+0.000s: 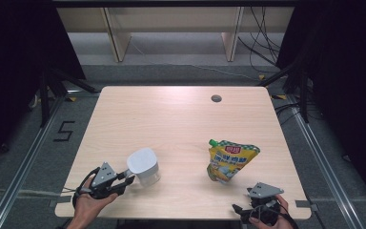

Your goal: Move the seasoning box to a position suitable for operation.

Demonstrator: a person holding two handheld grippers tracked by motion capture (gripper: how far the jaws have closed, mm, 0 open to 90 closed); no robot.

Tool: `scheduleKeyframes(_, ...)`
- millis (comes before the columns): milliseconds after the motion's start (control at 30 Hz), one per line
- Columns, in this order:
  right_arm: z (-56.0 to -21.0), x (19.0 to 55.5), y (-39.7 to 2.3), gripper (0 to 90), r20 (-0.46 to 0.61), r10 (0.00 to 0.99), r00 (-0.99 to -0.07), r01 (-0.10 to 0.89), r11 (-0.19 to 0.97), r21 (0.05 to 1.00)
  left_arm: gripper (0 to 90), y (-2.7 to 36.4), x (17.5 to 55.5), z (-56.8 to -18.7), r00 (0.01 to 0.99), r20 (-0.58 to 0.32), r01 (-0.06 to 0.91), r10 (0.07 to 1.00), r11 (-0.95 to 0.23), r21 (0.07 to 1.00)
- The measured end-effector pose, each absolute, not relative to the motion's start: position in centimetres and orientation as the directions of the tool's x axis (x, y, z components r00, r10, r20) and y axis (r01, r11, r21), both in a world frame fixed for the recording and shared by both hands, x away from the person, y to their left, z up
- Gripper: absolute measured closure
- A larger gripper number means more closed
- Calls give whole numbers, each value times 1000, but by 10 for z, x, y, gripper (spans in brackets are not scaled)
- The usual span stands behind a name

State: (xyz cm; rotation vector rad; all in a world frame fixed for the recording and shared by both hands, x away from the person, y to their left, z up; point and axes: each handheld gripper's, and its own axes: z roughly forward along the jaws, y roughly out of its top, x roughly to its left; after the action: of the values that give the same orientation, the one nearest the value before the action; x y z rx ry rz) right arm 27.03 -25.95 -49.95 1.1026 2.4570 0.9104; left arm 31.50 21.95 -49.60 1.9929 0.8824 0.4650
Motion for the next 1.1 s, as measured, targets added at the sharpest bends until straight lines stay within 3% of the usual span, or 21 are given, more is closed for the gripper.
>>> scheduleKeyframes(567, -499, 270, -259, 214, -15, 748, -664, 557, 508, 656, 683, 181, 313, -496, 792, -15, 335, 611, -415, 846)
scheduleKeyframes(1100, -499, 270, -260, 214, -13, 747, -665, 556, 507, 658, 683, 163, 315, -497, 842, -9, 290, 540, -438, 851)
